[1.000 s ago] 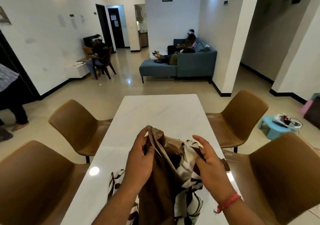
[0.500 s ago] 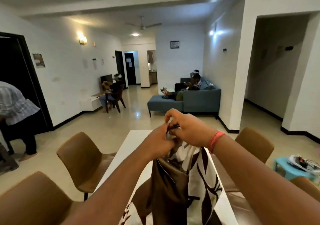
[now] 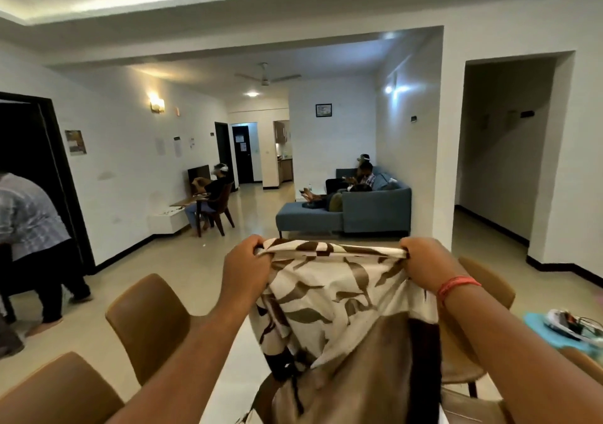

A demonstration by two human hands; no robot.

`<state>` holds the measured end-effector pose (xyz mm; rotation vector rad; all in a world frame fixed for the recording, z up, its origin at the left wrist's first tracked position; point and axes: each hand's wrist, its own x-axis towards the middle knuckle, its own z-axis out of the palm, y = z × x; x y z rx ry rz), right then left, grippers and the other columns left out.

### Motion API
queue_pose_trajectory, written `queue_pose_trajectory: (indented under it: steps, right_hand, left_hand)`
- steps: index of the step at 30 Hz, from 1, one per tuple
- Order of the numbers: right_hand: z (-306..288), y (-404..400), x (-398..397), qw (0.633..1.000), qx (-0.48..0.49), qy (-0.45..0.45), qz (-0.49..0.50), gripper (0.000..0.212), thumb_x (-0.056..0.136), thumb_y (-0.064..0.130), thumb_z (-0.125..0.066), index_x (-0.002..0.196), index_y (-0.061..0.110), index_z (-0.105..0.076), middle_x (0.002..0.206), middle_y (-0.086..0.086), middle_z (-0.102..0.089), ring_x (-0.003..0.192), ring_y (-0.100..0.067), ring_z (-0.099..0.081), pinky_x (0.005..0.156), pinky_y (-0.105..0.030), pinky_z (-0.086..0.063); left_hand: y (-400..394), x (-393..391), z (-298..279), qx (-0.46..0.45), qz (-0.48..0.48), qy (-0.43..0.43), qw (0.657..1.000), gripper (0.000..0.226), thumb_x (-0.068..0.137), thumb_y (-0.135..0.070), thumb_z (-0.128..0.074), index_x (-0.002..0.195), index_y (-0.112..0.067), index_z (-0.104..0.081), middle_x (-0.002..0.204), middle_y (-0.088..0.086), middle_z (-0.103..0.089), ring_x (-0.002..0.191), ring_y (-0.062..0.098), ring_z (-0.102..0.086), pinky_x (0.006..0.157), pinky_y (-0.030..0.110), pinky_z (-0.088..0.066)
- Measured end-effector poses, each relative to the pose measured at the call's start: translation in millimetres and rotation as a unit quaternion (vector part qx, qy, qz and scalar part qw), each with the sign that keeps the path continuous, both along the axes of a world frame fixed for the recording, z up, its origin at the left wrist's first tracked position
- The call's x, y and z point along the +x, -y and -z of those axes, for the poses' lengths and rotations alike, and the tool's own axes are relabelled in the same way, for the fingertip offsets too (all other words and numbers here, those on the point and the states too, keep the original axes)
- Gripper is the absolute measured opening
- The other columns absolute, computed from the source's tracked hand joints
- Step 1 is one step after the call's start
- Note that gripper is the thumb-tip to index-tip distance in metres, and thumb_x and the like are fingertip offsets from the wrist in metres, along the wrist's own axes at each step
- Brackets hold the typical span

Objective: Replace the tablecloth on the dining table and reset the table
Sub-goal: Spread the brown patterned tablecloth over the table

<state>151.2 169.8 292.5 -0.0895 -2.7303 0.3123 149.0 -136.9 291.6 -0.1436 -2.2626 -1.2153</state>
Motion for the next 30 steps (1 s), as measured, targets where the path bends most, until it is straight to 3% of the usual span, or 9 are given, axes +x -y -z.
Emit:
queue_pose_trajectory:
  steps: [6,8,10,12,16,21,24,27,30]
  right_hand:
    - [-32,3,8,0.981,-0.126,-0.146,-0.003,0.015,0.097,0.012,-0.053,0.096,0.021,-0.066,0.093,-0.005,-0.067,0.082,-0.022,-0.061,0.078,-0.035,-0.053]
    - [-44,30,13,0.982,-0.118,-0.131,-0.072,0.022,0.095,0.009,-0.052,0.101,0.021,-0.07,0.092,-0.002,-0.068,0.085,-0.022,-0.063,0.081,-0.038,-0.054]
    - [-52,64,18,0.983,-0.072,-0.08,-0.151,0.024,0.093,0.011,-0.053,0.1,0.027,-0.07,0.093,0.002,-0.069,0.085,-0.017,-0.064,0.082,-0.035,-0.055]
    - [-57,95,17,0.978,-0.01,-0.076,-0.196,0.017,0.092,0.016,-0.057,0.099,0.027,-0.068,0.093,0.003,-0.069,0.084,-0.016,-0.064,0.079,-0.036,-0.055]
    - [-56,110,15,0.968,0.007,-0.117,-0.221,0.006,0.091,0.023,-0.061,0.096,0.025,-0.06,0.091,0.004,-0.065,0.08,-0.017,-0.06,0.071,-0.036,-0.053]
    - [-29,71,10,0.989,-0.02,0.012,-0.143,0.021,0.094,0.013,-0.055,0.104,0.025,-0.069,0.1,0.002,-0.066,0.09,-0.015,-0.061,0.08,-0.027,-0.053]
    - [-18,67,10,0.981,-0.147,-0.039,-0.124,0.025,0.091,0.008,-0.053,0.097,0.025,-0.07,0.094,0.003,-0.067,0.084,-0.013,-0.06,0.067,-0.02,-0.044]
    - [-17,93,11,0.963,-0.193,-0.047,-0.183,0.021,0.089,0.006,-0.057,0.09,0.024,-0.069,0.087,0.007,-0.067,0.08,-0.006,-0.06,0.068,-0.019,-0.044]
    - [-11,118,10,0.956,-0.186,-0.063,-0.22,0.009,0.088,0.007,-0.06,0.09,0.013,-0.067,0.082,-0.001,-0.067,0.073,-0.013,-0.06,0.067,-0.029,-0.044]
  left_hand:
    - [26,-14,2,-0.045,-0.033,0.005,0.998,0.011,0.093,-0.015,-0.06,0.096,-0.024,-0.064,0.09,0.0,-0.065,0.073,0.008,-0.056,0.056,0.018,-0.036]
    - [17,-13,1,-0.099,0.07,0.041,0.992,0.035,0.089,-0.02,-0.068,0.122,-0.028,-0.058,0.114,-0.006,-0.057,0.097,0.01,-0.059,0.075,0.018,-0.045]
    - [-8,-3,-4,-0.149,0.227,0.085,0.959,0.068,0.086,-0.026,-0.073,0.145,-0.03,-0.039,0.129,-0.014,-0.044,0.122,0.006,-0.047,0.1,0.023,-0.04]
    - [-36,8,-9,-0.145,0.322,0.104,0.93,0.076,0.082,-0.035,-0.075,0.146,-0.034,-0.035,0.131,-0.017,-0.051,0.12,0.004,-0.051,0.102,0.026,-0.043]
    - [-42,3,-18,-0.115,0.206,0.027,0.971,0.019,0.093,-0.023,-0.058,0.112,-0.022,-0.06,0.097,-0.006,-0.063,0.09,0.014,-0.06,0.078,0.025,-0.048]
    - [9,-3,-14,-0.042,0.085,-0.002,0.996,0.016,0.095,-0.011,-0.053,0.098,-0.025,-0.061,0.081,-0.012,-0.058,0.074,0.005,-0.054,0.06,0.017,-0.035]
    - [18,-4,-3,-0.068,0.09,0.003,0.994,0.025,0.091,-0.017,-0.065,0.111,-0.028,-0.056,0.101,-0.011,-0.06,0.097,0.012,-0.059,0.072,0.017,-0.041]
    - [-6,9,0,-0.124,0.229,0.032,0.965,0.073,0.085,-0.036,-0.074,0.146,-0.029,-0.034,0.133,-0.011,-0.047,0.121,0.006,-0.047,0.1,0.025,-0.04]
    - [-28,11,0,-0.182,0.256,0.016,0.949,0.06,0.088,-0.036,-0.071,0.141,-0.028,-0.043,0.129,-0.005,-0.06,0.116,0.012,-0.057,0.098,0.033,-0.048]
